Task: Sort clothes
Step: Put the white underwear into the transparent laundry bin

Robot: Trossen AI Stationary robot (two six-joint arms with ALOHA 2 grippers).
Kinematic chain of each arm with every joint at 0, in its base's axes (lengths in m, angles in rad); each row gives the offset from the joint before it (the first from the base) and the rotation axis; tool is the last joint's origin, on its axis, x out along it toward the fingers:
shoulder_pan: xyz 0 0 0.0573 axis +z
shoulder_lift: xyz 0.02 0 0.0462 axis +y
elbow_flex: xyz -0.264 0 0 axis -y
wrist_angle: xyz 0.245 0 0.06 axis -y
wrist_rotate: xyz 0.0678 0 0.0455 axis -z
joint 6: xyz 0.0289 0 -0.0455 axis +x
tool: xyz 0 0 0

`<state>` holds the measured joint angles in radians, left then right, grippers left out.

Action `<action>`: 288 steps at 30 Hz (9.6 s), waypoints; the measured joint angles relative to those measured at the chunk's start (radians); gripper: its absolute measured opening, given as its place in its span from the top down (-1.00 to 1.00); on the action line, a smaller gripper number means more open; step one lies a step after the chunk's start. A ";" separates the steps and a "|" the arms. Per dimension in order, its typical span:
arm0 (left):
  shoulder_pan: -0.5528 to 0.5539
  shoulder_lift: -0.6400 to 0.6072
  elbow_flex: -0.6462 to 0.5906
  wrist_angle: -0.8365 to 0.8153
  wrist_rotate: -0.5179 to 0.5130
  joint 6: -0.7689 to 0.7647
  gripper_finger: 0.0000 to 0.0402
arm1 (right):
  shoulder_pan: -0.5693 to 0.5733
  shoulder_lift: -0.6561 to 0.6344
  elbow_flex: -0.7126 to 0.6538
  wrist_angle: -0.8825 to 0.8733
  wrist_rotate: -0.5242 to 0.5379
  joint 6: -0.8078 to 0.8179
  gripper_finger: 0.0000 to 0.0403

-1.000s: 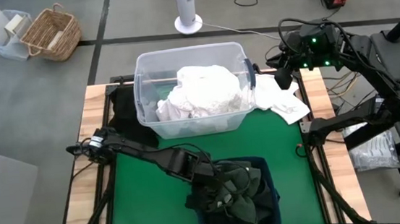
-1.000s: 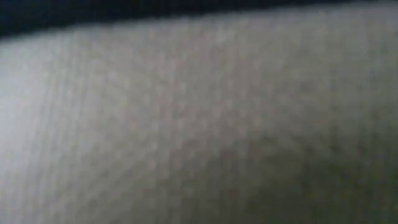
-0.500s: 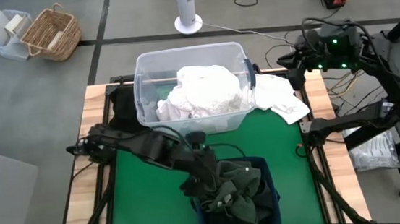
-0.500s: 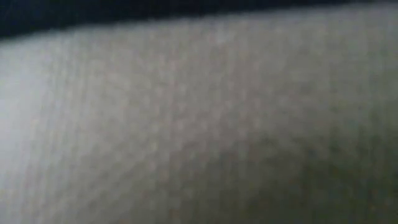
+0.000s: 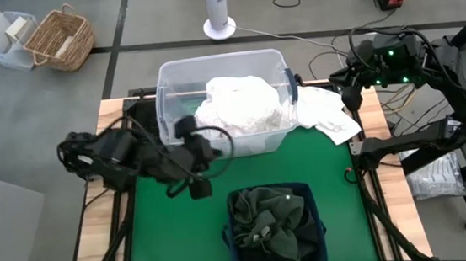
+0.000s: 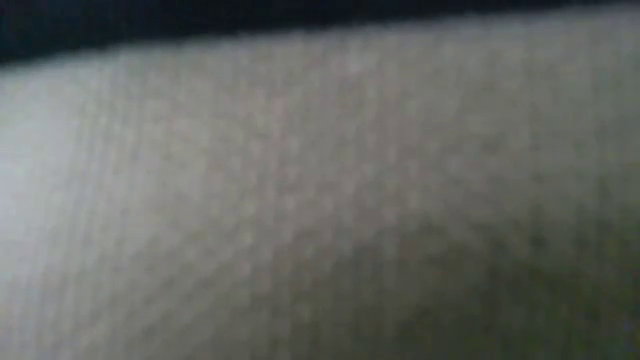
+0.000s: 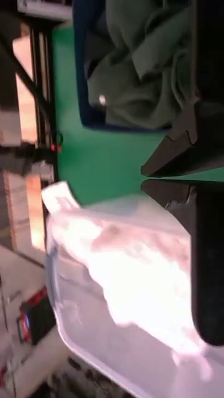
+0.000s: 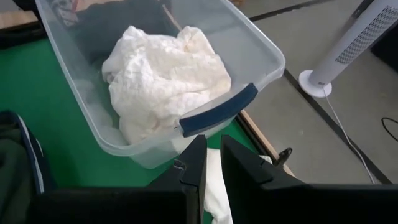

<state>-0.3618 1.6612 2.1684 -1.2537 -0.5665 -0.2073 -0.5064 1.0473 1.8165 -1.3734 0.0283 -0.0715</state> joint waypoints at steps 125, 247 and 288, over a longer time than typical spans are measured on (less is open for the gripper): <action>0.246 -0.770 -0.823 0.337 -0.395 0.299 1.00 | -0.399 0.113 -1.397 0.840 0.261 0.818 0.70; 0.246 -0.744 -0.823 0.404 -0.393 0.277 1.00 | -0.199 -0.332 -0.587 0.944 0.321 0.548 0.94; 0.246 -0.744 -0.823 0.401 -0.393 0.300 1.00 | 0.162 0.087 -0.149 1.032 0.291 0.275 0.94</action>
<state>-0.1158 0.9176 1.3457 -0.8524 -0.9592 0.0925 -0.3440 1.1343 1.6674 -0.3410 0.3197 0.2036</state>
